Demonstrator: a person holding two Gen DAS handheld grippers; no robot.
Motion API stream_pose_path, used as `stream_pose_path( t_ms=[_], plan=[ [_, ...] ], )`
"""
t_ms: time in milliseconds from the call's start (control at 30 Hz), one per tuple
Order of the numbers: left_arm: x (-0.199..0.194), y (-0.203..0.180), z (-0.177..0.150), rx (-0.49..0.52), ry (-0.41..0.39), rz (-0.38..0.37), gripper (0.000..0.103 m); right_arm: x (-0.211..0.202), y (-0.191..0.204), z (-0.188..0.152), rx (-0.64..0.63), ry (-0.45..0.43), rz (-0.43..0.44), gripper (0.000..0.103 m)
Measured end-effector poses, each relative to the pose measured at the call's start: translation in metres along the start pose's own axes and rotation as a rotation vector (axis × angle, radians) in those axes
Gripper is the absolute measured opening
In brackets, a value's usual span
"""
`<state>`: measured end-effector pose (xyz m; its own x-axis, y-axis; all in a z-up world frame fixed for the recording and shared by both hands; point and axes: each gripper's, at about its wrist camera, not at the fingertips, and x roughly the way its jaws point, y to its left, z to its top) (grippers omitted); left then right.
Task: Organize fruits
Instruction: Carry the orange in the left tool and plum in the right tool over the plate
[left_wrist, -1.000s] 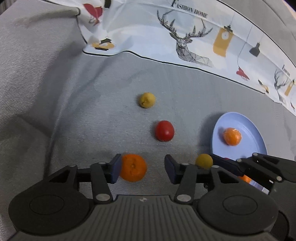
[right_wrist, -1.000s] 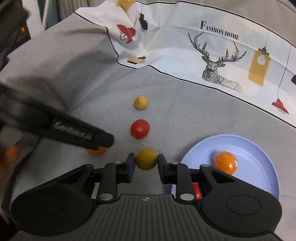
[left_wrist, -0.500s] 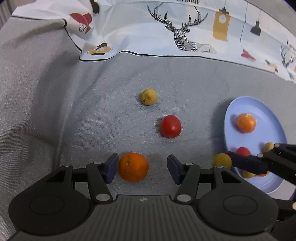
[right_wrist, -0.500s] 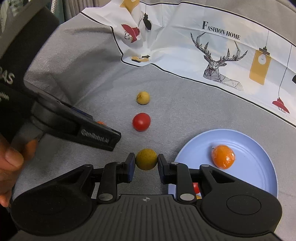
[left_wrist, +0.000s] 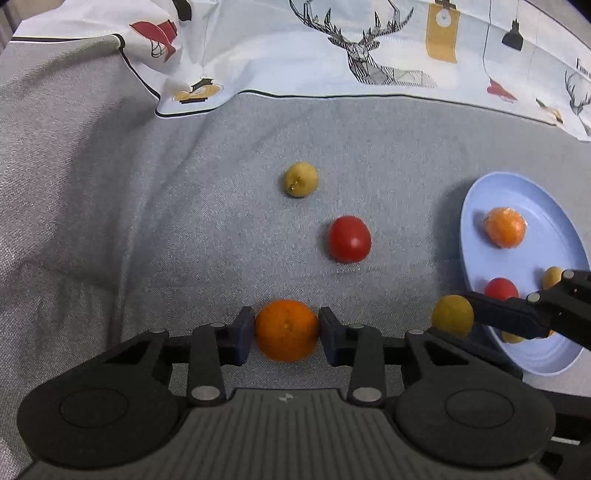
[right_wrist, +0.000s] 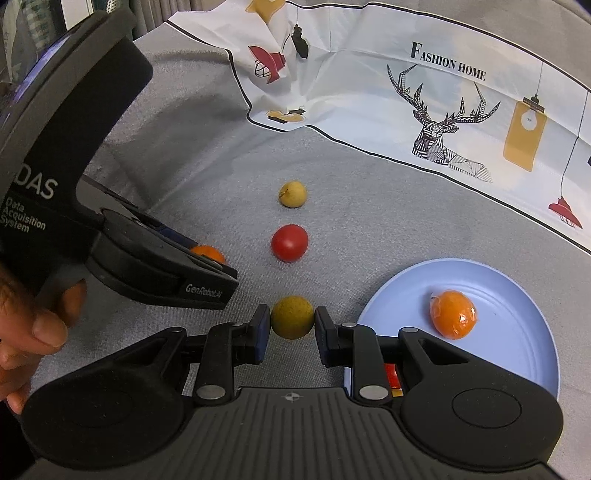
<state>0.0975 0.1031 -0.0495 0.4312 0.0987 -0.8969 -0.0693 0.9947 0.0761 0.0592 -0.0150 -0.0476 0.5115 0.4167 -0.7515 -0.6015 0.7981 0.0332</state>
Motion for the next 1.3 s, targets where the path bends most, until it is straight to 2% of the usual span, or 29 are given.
stream_pose_path(
  t_ms=[167, 633, 1300],
  plan=[
    [-0.006, 0.003, 0.002, -0.043, -0.024, -0.014, 0.041, 0.000, -0.002, 0.000, 0.005, -0.003, -0.002, 0.027],
    [-0.008, 0.001, 0.003, -0.055, -0.025, -0.045, 0.041, -0.003, -0.003, 0.001, 0.012, -0.013, -0.009, 0.027],
    [-0.037, -0.008, 0.016, -0.163, -0.193, -0.068, 0.041, -0.049, -0.050, -0.009, 0.118, -0.169, -0.108, 0.027]
  ],
)
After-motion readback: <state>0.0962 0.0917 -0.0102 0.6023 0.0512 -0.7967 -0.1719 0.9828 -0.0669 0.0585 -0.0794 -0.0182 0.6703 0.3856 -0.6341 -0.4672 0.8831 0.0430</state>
